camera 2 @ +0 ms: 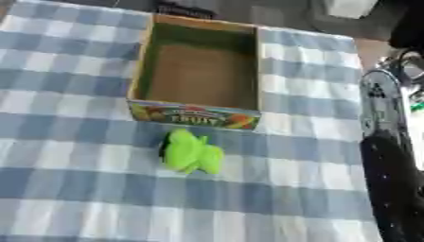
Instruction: Pick up objects on the table and place them in the box.
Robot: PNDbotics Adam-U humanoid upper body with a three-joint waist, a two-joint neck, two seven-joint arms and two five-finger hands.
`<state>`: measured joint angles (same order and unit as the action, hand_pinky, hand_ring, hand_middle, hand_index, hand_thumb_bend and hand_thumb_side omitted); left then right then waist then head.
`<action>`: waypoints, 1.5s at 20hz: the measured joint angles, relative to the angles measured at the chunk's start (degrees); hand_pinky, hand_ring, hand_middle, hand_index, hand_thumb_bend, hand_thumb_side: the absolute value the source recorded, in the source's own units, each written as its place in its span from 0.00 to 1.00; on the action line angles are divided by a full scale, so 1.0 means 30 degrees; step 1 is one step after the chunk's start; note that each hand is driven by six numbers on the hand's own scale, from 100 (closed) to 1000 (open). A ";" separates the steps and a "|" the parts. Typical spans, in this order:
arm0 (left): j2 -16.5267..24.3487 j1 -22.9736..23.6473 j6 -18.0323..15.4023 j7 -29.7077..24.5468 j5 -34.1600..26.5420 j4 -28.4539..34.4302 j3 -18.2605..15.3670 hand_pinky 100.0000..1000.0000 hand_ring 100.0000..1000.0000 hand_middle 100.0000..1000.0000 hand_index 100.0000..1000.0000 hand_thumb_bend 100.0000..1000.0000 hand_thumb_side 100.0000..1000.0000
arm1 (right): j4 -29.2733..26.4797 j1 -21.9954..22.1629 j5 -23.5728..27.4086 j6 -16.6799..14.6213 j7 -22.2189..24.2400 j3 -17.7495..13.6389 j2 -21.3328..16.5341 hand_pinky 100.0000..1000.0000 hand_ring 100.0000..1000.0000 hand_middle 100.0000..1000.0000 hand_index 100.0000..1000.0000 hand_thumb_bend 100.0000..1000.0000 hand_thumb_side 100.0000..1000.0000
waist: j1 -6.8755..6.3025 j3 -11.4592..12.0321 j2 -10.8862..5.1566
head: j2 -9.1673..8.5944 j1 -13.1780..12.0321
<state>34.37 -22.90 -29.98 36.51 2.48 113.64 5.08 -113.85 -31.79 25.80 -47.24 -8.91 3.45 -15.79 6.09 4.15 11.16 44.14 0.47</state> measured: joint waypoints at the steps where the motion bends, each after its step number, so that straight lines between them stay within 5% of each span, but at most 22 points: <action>1: 0.0000 0.0000 0.0000 0.0000 0.0000 0.0000 0.0000 0.05 0.15 0.40 0.64 0.00 0.80 | 0.0000 0.0001 0.0068 0.0036 0.0042 -0.0002 0.0000 0.35 0.32 0.35 0.48 0.00 0.80 | 0.0000 0.0001 0.0000 | 0.0000 -0.0001; 10: 0.0000 0.0000 0.0088 -0.0088 0.0000 0.0000 0.0001 0.07 0.17 0.42 0.65 0.00 0.80 | 0.0000 0.0001 0.0332 0.0126 0.0134 -0.0047 0.0000 0.35 0.32 0.35 0.48 0.00 0.80 | 0.0000 0.0001 0.0000 | 0.0000 0.0023; 15: 0.0002 0.0098 0.0641 -0.1302 0.0791 0.0000 0.0003 0.19 0.32 0.56 0.73 0.00 0.93 | 0.0000 0.0025 0.0336 0.0219 0.0176 -0.0126 0.0000 0.35 0.32 0.35 0.49 0.00 0.80 | 0.0004 0.0002 0.0000 | 0.0000 0.0268; 17: 0.0029 0.0512 0.1214 -0.2300 0.1881 0.0000 0.0003 0.29 0.40 0.62 0.75 0.01 0.97 | 0.0000 0.0084 0.0336 0.0325 0.0115 -0.0137 0.0000 0.35 0.32 0.35 0.49 0.00 0.80 | 0.0004 0.0002 0.0000 | 0.0000 0.0354; 18: 0.0097 0.0678 0.1590 -0.2919 0.2552 0.0000 0.0017 0.26 0.37 0.60 0.74 0.00 0.95 | 0.0000 0.0150 0.0333 0.0397 0.0100 -0.0158 0.0000 0.35 0.32 0.35 0.49 0.00 0.80 | 0.0003 0.0001 0.0000 | 0.0000 0.0356; 19: 0.0224 0.0776 0.1960 -0.3554 0.3232 0.0000 0.0094 0.40 0.46 0.67 0.75 0.01 0.97 | 0.0000 0.0172 0.0330 0.0462 0.0087 -0.0202 0.0000 0.35 0.32 0.35 0.49 0.00 0.80 | -0.0002 -0.0004 0.0000 | 0.0000 0.0356; 21: 0.0573 0.0945 0.2530 -0.5073 0.4792 -0.0001 0.0467 0.48 0.51 0.71 0.76 0.00 0.97 | 0.0000 0.0172 0.0322 0.0549 0.0021 -0.0252 0.0000 0.35 0.32 0.35 0.49 0.00 0.80 | -0.0008 -0.0076 0.0000 | 0.0000 0.0353; 25: 0.1013 0.1167 0.3346 -0.8245 0.7956 -0.0004 0.1755 0.55 0.59 0.77 0.78 0.00 0.93 | 0.0000 0.0171 0.0312 0.0650 -0.0079 -0.0322 0.0000 0.35 0.32 0.35 0.49 0.00 0.80 | -0.0166 -0.0264 0.0005 | 0.0001 0.0255; 30: 0.1012 0.1176 0.4052 -1.0818 1.0388 -0.0004 0.3481 0.51 0.58 0.75 0.76 0.00 0.88 | 0.0000 0.0165 0.0304 0.0691 -0.0104 -0.0347 0.0007 0.35 0.32 0.35 0.49 0.00 0.80 | -0.0210 -0.0451 0.0058 | 0.0001 0.0008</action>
<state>37.41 -19.37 -17.82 4.05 33.65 113.63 15.52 -113.85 -31.29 26.71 -45.17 -9.23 2.41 -15.77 5.46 2.80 11.34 44.14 0.49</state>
